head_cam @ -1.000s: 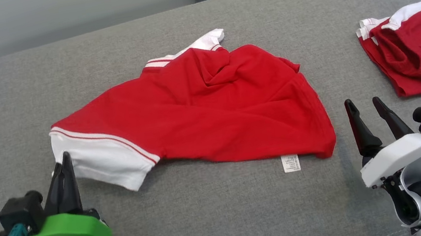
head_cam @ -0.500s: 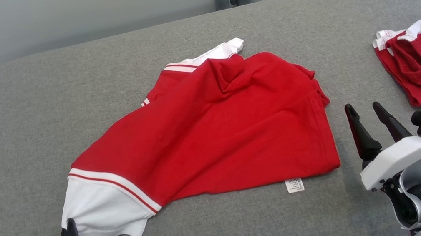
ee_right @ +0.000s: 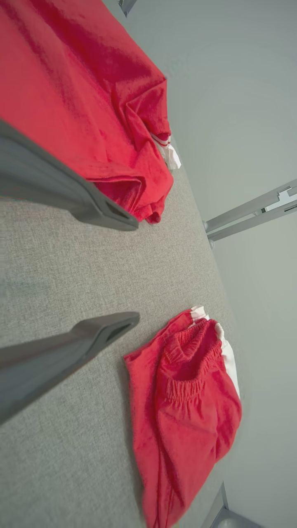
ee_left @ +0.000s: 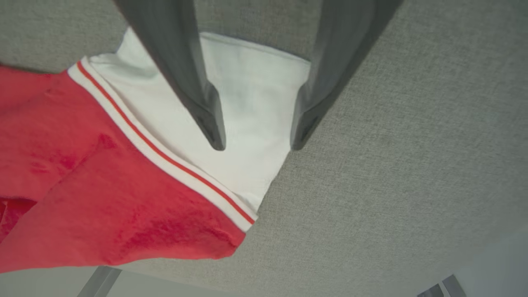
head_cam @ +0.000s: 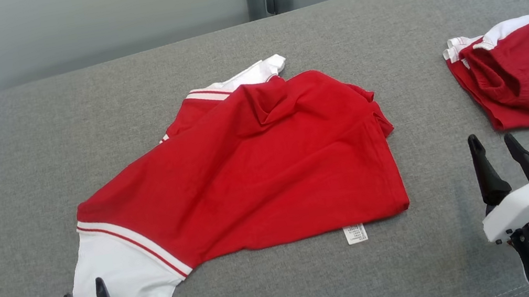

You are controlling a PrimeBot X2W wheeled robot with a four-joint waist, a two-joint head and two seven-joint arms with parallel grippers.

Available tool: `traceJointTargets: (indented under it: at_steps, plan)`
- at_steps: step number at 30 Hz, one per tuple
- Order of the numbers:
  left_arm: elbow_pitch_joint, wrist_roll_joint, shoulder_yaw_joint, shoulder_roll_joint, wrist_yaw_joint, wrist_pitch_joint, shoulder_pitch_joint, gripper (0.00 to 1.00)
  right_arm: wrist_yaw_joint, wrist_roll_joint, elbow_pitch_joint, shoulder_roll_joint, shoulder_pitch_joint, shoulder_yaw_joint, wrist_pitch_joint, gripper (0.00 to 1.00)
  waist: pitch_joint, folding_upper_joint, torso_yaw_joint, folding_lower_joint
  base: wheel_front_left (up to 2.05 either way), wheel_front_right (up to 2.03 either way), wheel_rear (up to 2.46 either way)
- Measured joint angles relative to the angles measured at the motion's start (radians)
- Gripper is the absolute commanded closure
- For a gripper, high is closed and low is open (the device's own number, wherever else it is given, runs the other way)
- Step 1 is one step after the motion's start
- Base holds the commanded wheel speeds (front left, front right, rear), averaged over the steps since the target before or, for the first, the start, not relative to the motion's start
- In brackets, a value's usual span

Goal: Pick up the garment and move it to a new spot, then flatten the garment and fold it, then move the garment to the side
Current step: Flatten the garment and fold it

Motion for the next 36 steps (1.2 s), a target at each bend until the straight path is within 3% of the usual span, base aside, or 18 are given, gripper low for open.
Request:
traceJointTargets:
  at_steps: [7,17,33,35,36]
  plan:
    - [0.046,0.044,0.001,0.016,0.006,-0.098,-0.001,0.0,0.0,-0.019,-0.018,-0.007,0.042,-0.03,0.013,0.0,-0.018,0.0,0.002,0.0,0.0,0.0,0.0]
    - [-0.058,0.081,0.003,-0.013,0.016,-0.136,0.04,0.0,0.0,-0.023,-0.011,-0.004,0.058,0.045,0.033,0.0,-0.042,0.0,0.021,0.0,0.0,0.0,0.0]
    - [-0.142,0.125,-0.039,-0.03,0.029,-0.137,0.033,0.0,0.0,0.108,0.284,-0.077,-0.2,0.217,0.21,0.0,-0.001,0.0,0.102,0.0,0.0,0.0,0.0]
    - [-0.141,0.126,-0.04,-0.03,0.029,-0.139,0.029,0.0,0.0,0.128,0.318,-0.086,-0.23,0.24,0.216,0.58,0.007,0.0,0.113,0.0,0.0,0.0,0.0]
    - [-0.141,0.127,-0.041,-0.031,0.029,-0.139,0.027,0.0,0.0,0.142,0.332,-0.088,-0.246,0.252,0.216,0.75,0.01,0.0,0.119,0.0,0.0,0.0,0.0]
